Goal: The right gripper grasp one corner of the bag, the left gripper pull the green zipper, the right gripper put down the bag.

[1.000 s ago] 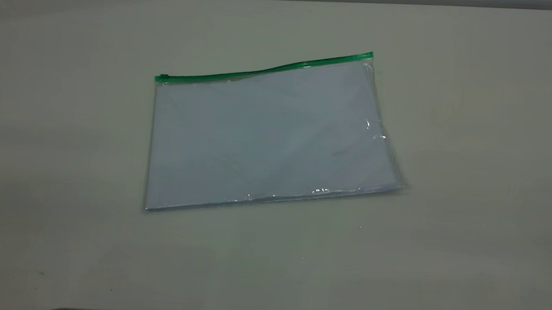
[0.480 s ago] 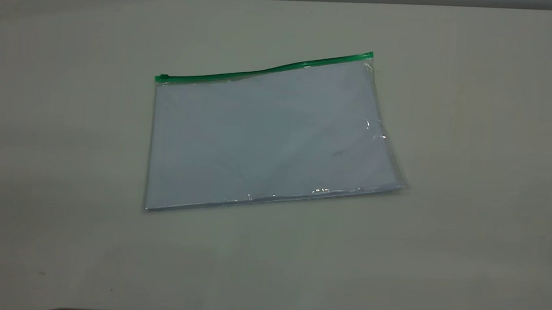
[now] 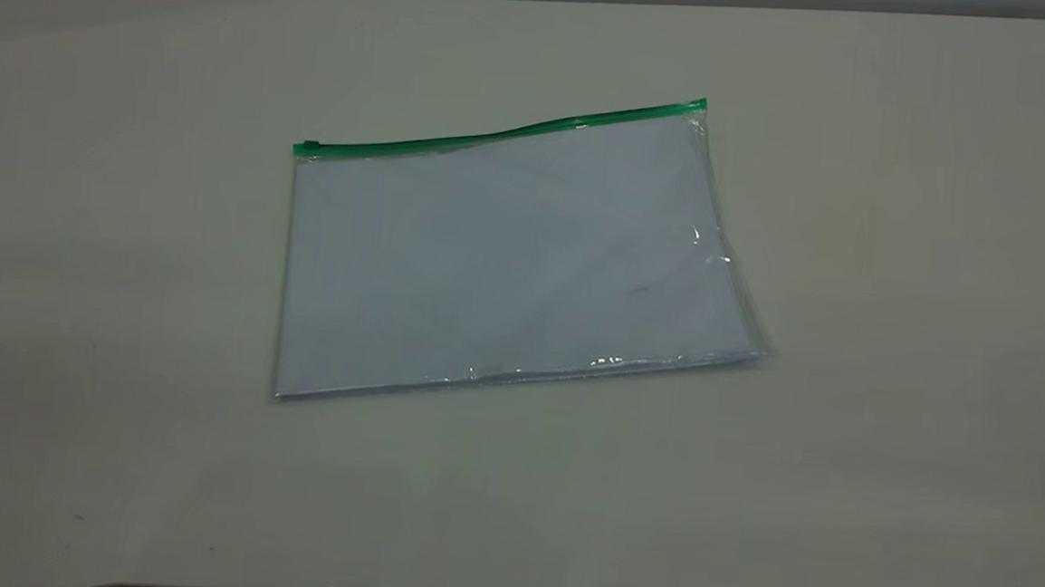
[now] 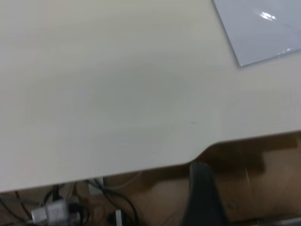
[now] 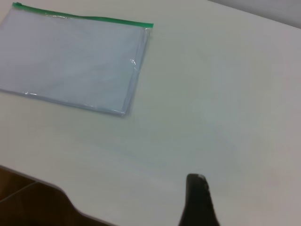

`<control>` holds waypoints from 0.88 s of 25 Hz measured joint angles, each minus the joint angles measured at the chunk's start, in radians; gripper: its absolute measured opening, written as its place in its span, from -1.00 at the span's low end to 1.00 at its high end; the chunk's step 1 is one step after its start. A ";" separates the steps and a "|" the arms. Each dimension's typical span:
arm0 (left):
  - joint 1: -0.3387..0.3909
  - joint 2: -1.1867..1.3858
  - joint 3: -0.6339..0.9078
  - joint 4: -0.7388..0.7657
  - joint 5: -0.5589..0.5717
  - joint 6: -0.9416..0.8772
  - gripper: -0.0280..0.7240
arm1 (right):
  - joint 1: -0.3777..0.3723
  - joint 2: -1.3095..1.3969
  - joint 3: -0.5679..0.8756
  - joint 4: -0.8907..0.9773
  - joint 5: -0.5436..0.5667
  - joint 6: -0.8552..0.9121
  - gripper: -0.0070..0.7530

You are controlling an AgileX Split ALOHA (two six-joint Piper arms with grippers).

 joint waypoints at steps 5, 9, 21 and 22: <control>0.000 -0.104 0.000 0.007 0.001 0.009 0.63 | 0.000 0.000 0.000 0.000 0.000 0.000 0.54; 0.000 -0.176 0.000 0.007 0.002 0.011 0.63 | 0.000 0.000 0.000 0.000 0.000 0.002 0.54; 0.000 -0.188 0.000 0.008 0.005 0.013 0.63 | 0.000 0.000 0.000 0.000 0.000 0.002 0.54; 0.000 -0.188 0.000 0.008 0.005 0.013 0.63 | 0.000 0.000 0.000 0.000 0.000 0.002 0.54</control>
